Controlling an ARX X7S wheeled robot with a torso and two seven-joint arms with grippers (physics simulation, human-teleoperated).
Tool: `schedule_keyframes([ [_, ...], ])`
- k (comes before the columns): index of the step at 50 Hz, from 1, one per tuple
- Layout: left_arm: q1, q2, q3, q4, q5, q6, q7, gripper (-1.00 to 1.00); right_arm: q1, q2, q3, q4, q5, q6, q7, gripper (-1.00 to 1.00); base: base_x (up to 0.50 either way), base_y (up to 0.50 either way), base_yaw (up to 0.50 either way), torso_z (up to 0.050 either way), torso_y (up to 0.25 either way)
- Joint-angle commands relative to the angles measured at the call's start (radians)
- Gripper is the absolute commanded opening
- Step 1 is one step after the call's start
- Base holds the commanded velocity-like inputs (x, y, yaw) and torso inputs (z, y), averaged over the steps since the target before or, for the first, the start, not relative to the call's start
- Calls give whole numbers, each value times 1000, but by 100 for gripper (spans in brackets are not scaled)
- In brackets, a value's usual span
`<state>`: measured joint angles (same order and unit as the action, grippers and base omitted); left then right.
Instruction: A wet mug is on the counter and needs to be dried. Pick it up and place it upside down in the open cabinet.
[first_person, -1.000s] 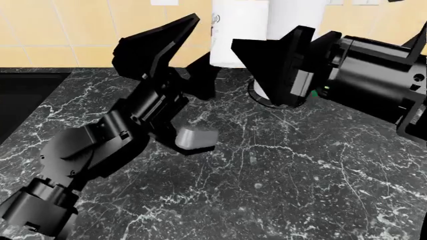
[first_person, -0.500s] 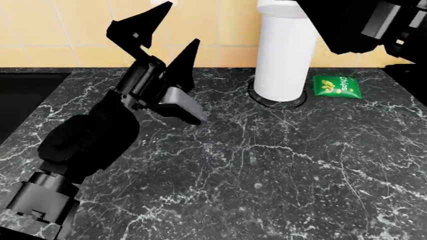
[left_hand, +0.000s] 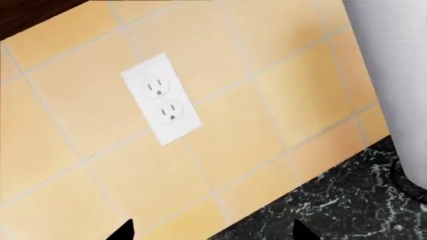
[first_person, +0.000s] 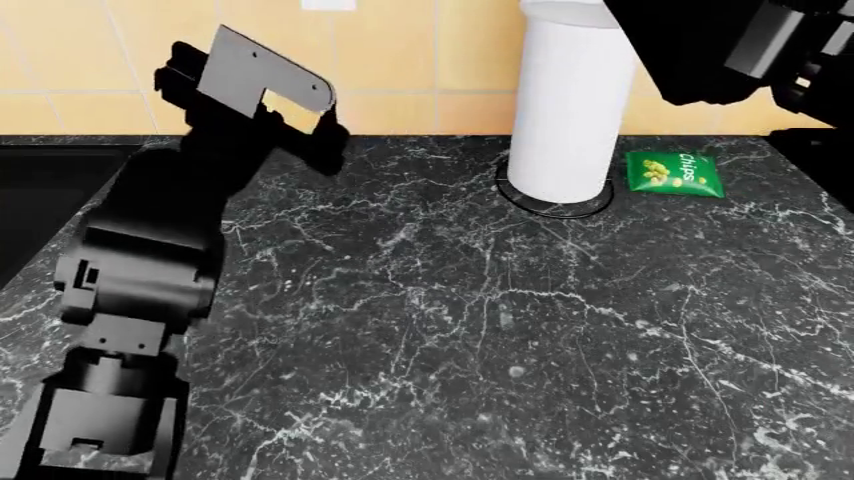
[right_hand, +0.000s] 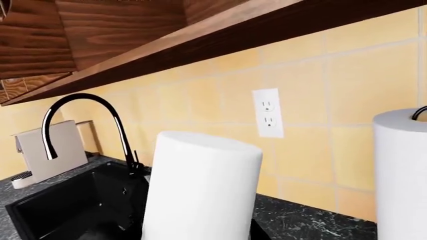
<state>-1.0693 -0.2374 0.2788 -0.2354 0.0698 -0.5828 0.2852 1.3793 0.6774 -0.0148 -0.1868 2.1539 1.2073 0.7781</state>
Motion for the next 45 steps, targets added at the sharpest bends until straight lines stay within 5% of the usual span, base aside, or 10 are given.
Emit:
schedule_keyframes([
  [1,-25,38,-116,75,-145,-362,89,100,-15,-15,22,-46,-41,-6,-21,-100,0,0,0,0,0],
  [23,-47,48,-122,-41,-158,-340,76,100,107,-73,11,-141,-244,50,-136,-100,0,0,0,0,0],
  [45,-30,34,-125,-59,-180,-320,90,100,332,-203,-134,-93,-716,25,-513,-100,0,0,0,0,0],
])
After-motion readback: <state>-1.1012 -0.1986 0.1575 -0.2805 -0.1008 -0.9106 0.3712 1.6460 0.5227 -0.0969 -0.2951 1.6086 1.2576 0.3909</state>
